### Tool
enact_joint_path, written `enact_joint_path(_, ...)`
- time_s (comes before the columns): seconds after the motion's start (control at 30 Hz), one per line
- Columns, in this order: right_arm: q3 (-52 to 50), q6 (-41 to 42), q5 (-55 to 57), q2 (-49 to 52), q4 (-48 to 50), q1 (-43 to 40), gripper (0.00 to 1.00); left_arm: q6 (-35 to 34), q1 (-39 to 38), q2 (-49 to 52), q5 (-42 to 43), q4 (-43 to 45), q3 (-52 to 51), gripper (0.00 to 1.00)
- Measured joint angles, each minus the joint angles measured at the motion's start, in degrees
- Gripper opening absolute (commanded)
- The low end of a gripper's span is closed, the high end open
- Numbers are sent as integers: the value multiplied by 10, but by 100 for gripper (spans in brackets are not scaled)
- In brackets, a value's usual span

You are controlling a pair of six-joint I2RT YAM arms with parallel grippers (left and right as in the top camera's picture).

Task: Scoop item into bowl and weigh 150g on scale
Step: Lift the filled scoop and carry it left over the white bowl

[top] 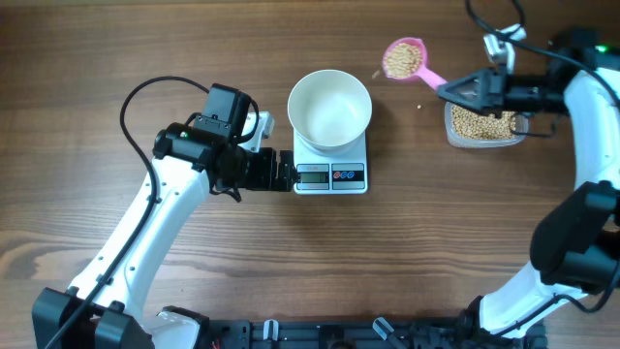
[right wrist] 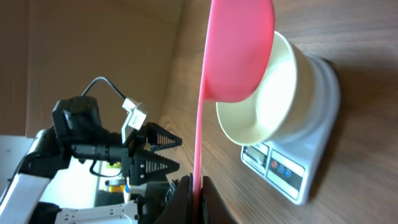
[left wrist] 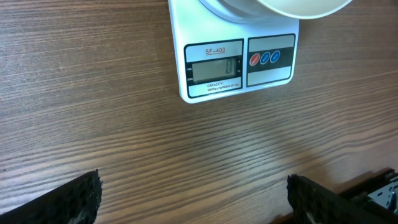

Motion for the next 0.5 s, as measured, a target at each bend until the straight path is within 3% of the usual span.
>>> enact_joint_path(0.27,0,125,31,0,108,88,4,0,0,0,0,0,0,100)
enact_joint_path(0.5,0,169,97,0,110,126,4,0,0,0,0,0,0,100)
